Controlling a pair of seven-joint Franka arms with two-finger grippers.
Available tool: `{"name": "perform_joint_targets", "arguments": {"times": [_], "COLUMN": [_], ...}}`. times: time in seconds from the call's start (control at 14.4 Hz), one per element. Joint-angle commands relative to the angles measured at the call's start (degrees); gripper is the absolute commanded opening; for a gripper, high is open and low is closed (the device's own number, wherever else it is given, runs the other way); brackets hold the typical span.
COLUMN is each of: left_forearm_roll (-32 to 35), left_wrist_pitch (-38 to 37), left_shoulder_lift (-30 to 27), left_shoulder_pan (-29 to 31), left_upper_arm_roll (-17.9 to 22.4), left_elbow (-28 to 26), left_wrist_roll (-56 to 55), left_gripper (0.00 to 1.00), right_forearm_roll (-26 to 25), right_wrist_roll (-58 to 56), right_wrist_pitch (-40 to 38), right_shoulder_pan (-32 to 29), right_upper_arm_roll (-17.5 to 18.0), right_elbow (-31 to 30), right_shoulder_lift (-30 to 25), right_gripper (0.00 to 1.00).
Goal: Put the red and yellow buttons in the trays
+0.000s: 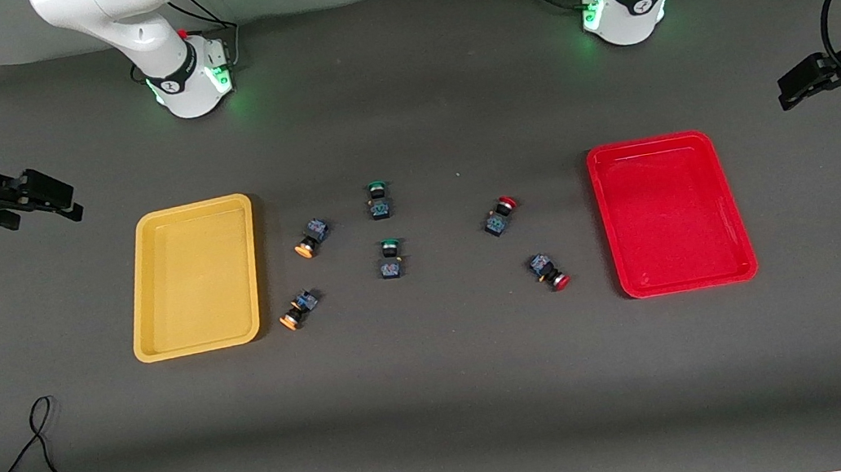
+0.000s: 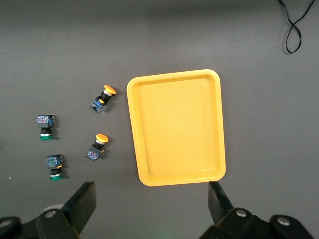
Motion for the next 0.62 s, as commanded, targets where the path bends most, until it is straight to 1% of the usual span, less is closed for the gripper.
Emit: {"name": "perform_joint_targets", "arguments": {"times": [0.0,0.14,0.28,0.35,0.42,0.48,0.55], "left_forearm_roll": [-0.6,-0.6,-0.5,-0.5,-0.6,-0.6,-0.7], "left_wrist_pitch": [-2.9,-2.9,-3.1,-3.2,-3.2,-3.2,-3.1], "left_shoulder_lift": [2.3,2.4,2.6,3.1,3.7,4.0,4.6], "left_shoulder_pan": [1.9,2.0,1.8,1.8,1.6,1.3,1.1], "left_upper_arm_roll": [-0.2,-0.2,-0.3,-0.3,-0.3,-0.4,-0.9], "left_elbow": [3.9,3.8,3.8,3.8,3.8,3.8,3.7], "left_wrist_roll": [0.1,0.1,0.1,0.1,0.1,0.1,-0.4], "left_gripper": [1.00,1.00,1.00,1.00,1.00,1.00,1.00], "right_forearm_roll": [-0.6,-0.6,-0.6,-0.6,-0.1,1.9,3.0], "right_wrist_roll": [-1.7,-1.2,-0.1,2.7,8.2,12.3,13.9], "right_wrist_pitch": [-1.6,-1.8,-2.2,-2.1,-1.4,0.0,2.2], "right_shoulder_pan": [-1.5,-1.2,2.3,3.7,5.7,7.8,8.9], "right_upper_arm_roll": [1.5,1.5,1.5,1.6,1.6,1.6,1.6], "right_elbow": [1.3,1.0,0.3,-0.2,-1.0,-1.8,-3.4], "right_shoulder_lift": [0.4,0.9,1.4,2.2,3.3,4.5,5.7], "right_gripper": [1.00,1.00,1.00,1.00,1.00,1.00,1.00]}}
